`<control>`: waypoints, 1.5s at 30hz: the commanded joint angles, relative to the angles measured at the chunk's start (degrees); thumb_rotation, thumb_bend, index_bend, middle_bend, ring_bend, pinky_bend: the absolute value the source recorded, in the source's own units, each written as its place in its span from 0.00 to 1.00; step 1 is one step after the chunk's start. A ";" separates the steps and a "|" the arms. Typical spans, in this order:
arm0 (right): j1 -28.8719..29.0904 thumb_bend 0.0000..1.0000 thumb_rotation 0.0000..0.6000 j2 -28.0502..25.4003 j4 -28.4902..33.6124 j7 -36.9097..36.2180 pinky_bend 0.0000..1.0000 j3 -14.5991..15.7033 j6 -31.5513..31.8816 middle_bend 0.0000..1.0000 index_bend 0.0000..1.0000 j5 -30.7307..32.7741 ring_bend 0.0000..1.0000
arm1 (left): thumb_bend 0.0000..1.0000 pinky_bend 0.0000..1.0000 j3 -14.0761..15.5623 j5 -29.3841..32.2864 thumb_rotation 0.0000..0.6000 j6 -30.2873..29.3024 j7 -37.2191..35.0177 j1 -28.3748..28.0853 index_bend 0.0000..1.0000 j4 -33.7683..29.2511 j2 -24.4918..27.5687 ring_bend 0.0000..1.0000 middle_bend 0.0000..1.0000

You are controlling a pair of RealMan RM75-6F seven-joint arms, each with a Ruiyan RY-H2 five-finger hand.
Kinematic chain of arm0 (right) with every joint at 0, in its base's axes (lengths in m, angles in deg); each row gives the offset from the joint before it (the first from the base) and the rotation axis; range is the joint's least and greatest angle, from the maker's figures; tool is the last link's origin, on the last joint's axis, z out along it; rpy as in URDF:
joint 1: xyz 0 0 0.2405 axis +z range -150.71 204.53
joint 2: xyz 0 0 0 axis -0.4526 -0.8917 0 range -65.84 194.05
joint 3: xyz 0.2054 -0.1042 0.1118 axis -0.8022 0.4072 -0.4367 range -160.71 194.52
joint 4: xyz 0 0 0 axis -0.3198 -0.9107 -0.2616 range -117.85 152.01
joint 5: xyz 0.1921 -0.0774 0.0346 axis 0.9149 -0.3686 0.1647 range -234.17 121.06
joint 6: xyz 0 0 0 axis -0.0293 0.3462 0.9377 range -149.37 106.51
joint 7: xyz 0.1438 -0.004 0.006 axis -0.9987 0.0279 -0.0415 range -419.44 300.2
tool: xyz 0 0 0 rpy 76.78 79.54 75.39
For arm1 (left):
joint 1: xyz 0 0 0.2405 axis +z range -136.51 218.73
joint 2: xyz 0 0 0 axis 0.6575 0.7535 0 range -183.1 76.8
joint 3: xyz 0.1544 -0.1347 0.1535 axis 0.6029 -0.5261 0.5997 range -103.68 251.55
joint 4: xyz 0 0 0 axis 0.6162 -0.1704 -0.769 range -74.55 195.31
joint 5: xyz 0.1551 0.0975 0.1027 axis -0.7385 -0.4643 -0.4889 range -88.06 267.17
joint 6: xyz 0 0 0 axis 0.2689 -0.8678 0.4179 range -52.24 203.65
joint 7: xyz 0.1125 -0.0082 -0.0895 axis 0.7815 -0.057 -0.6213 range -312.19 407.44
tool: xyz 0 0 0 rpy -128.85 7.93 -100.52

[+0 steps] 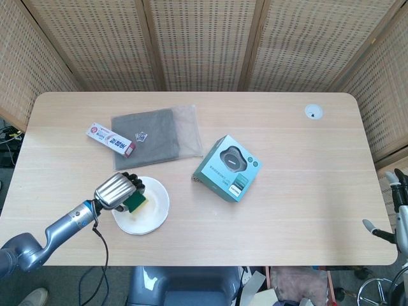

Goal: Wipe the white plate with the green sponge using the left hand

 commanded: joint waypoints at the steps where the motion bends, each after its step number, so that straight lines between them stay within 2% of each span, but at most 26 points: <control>1: -0.05 0.00 1.00 -0.09 -0.03 -0.18 0.00 -0.02 0.01 0.00 0.00 0.10 0.00 | 0.23 0.44 0.81 -0.03 1.00 3.54 5.23 -1.30 0.51 -3.29 0.29 0.32 0.42; 6: -0.30 0.00 1.00 -0.42 -0.16 -0.99 0.00 -0.22 0.33 0.00 0.00 0.42 0.00 | 0.23 0.44 1.40 0.28 1.00 5.13 10.36 -0.95 0.51 -1.65 -1.87 0.32 0.42; 14: -0.20 0.00 1.00 -0.46 -0.13 -1.01 0.00 -0.10 0.06 0.00 0.00 0.25 0.00 | 0.23 0.44 1.99 0.24 1.00 5.43 12.48 -0.33 0.51 1.65 -4.38 0.32 0.42; 31: 0.32 0.00 1.00 -0.25 -0.40 -0.76 0.00 -0.37 -0.97 0.00 0.00 1.29 0.00 | 0.25 0.44 3.23 0.27 1.00 6.85 12.65 0.14 0.51 8.71 -9.96 0.32 0.44; 35: 0.27 0.00 1.00 -0.35 -0.29 -0.91 0.00 -0.35 -0.90 0.00 0.00 1.24 0.00 | 0.25 0.44 3.28 -0.52 1.00 5.37 12.19 0.14 0.51 8.76 -9.82 0.32 0.44; 39: 0.01 0.00 1.00 -0.45 -0.17 -1.04 0.00 -0.30 -0.35 0.00 0.00 0.95 0.00 | 0.25 0.44 2.08 -1.48 1.00 1.21 13.92 0.35 0.52 7.35 -7.83 0.33 0.45; 45: -0.07 0.00 1.00 -0.49 -0.06 -1.05 0.00 -0.22 -0.14 0.00 0.00 0.67 0.00 | 0.25 0.44 -0.31 -0.48 1.00 -0.91 16.22 0.03 0.52 2.27 -3.94 0.33 0.45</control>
